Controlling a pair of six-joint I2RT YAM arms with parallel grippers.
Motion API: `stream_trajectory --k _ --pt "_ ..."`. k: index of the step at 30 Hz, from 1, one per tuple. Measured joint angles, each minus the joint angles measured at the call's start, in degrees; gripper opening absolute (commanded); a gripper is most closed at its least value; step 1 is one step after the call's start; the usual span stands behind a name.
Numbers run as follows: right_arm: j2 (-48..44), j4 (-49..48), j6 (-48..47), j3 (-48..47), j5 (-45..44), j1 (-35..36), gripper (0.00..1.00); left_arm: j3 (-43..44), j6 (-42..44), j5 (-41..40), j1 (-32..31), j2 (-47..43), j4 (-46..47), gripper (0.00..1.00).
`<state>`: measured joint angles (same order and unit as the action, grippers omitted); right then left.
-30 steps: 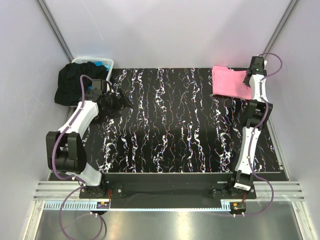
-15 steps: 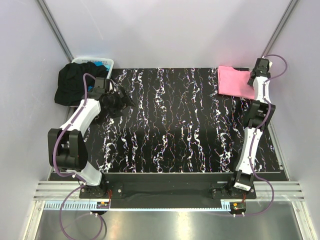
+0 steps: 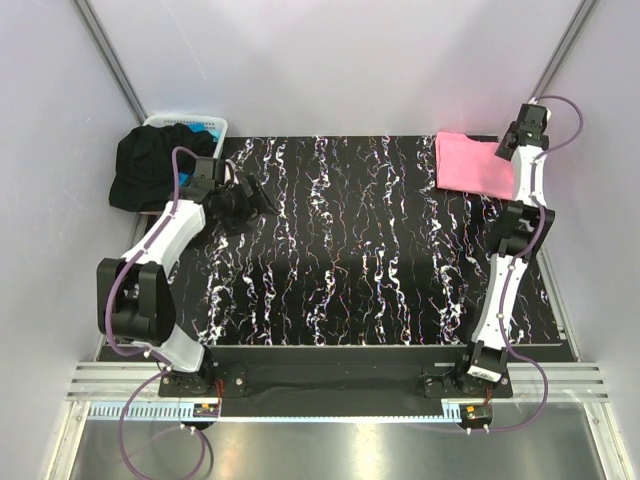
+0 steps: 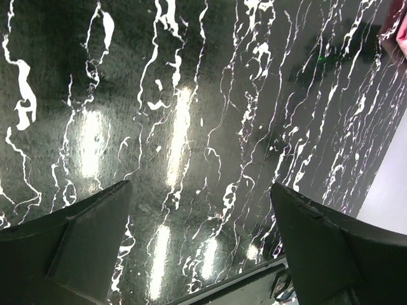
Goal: Fold and stack the t-shirts
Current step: Neatly place the folded tshirt to the corner
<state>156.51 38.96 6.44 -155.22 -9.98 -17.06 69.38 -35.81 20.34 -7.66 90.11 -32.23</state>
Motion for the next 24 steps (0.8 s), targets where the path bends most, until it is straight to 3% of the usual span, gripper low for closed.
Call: stream_trajectory --k 11,16,24 --pt "-12.0 -0.4 1.1 13.9 4.1 7.8 0.45 -4.7 -0.8 -2.5 -0.8 -2.4 1.0 0.97" --pt "-12.3 -0.3 2.2 16.6 6.3 11.4 0.45 -6.7 -1.3 -3.1 -1.0 -3.7 1.6 0.98" --pt "-12.3 -0.1 4.1 17.6 6.5 10.0 0.44 -7.7 -1.6 -3.7 -1.0 -5.1 2.3 0.98"
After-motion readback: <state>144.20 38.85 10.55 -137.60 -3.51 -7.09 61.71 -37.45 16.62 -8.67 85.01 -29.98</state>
